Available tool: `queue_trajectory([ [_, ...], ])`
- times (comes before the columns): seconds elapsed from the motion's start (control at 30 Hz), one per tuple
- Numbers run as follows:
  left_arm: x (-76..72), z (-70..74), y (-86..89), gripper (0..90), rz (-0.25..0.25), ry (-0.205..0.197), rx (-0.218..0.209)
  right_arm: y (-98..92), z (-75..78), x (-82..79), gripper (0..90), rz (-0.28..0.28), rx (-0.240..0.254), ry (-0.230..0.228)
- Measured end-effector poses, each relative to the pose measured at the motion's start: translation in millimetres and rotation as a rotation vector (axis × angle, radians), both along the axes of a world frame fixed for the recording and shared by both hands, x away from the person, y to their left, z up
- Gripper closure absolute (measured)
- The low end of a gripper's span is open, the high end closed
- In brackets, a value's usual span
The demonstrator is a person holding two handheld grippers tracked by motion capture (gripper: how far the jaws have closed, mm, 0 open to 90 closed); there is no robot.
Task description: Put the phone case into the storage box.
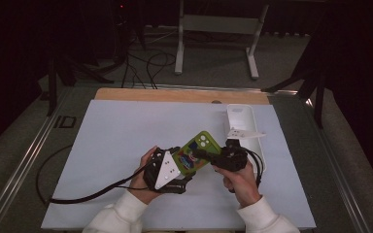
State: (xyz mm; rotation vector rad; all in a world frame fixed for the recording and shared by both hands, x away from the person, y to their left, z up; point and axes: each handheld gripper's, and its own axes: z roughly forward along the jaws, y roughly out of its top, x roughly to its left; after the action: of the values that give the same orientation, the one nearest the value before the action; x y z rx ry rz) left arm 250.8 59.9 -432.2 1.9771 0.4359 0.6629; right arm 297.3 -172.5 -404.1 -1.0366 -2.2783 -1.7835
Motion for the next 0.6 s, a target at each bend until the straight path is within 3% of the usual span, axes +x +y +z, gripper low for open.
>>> queue_trajectory([
  [0.2, 2.2, 2.0, 1.6, 10.0, 0.002, 0.019, -0.004, -1.2, 0.9, -1.1, 89.1, -0.017, -0.007, -0.013],
  [0.6, 4.9, 3.6, 3.1, 6.9, -0.012, 0.06, -0.011, -5.3, 1.5, -2.2, 89.1, -0.021, -0.023, -0.031],
])
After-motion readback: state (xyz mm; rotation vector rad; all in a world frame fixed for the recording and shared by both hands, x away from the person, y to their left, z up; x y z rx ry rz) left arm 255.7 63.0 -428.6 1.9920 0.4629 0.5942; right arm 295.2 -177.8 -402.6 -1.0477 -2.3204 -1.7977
